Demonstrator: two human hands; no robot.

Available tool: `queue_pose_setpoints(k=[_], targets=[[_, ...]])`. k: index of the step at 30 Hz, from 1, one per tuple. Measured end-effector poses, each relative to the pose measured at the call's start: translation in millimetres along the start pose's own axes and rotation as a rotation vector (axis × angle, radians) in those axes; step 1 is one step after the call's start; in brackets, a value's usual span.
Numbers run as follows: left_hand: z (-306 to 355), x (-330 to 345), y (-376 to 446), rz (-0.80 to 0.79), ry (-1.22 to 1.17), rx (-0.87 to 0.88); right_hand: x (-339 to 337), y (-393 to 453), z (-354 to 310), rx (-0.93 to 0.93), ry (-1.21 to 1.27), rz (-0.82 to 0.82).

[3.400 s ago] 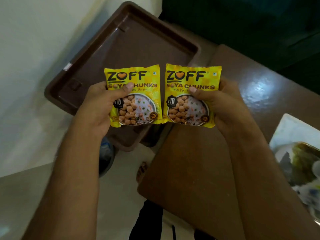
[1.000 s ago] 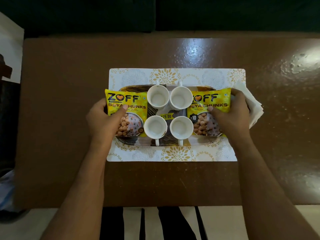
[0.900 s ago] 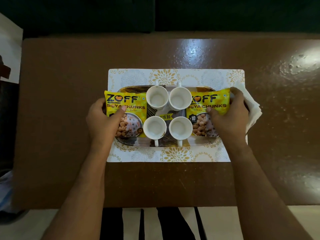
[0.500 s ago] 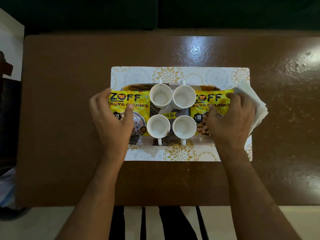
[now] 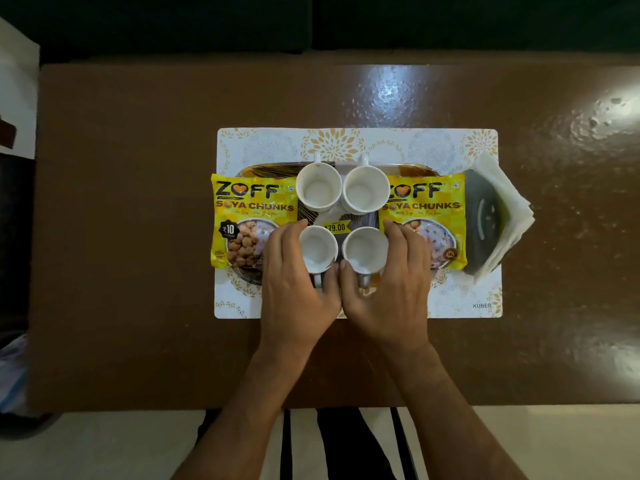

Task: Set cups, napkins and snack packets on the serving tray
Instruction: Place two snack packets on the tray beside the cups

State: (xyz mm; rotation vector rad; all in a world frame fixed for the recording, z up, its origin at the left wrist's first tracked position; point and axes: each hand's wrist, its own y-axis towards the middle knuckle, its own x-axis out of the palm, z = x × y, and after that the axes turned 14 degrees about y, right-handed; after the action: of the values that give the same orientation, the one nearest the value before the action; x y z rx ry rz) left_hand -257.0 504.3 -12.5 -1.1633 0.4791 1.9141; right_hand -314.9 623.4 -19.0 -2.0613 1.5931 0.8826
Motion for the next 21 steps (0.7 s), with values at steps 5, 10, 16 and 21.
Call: queue_pose_setpoints(k=[5,10,16,21], targets=[[1.1,0.9,3.5,0.014,-0.011,0.002,2.8,-1.0,6.7,0.017,0.008,-0.025],[1.3,1.2,4.7,0.021,-0.013,0.002,4.1,5.5,8.4,-0.004,-0.001,0.008],[-1.6,1.8,6.9,0.032,0.001,0.006,3.8,5.7,8.0,-0.014,-0.004,0.011],[-0.9,3.1,10.4,0.034,0.008,0.023,3.0,6.3,9.0,-0.025,-0.003,-0.004]])
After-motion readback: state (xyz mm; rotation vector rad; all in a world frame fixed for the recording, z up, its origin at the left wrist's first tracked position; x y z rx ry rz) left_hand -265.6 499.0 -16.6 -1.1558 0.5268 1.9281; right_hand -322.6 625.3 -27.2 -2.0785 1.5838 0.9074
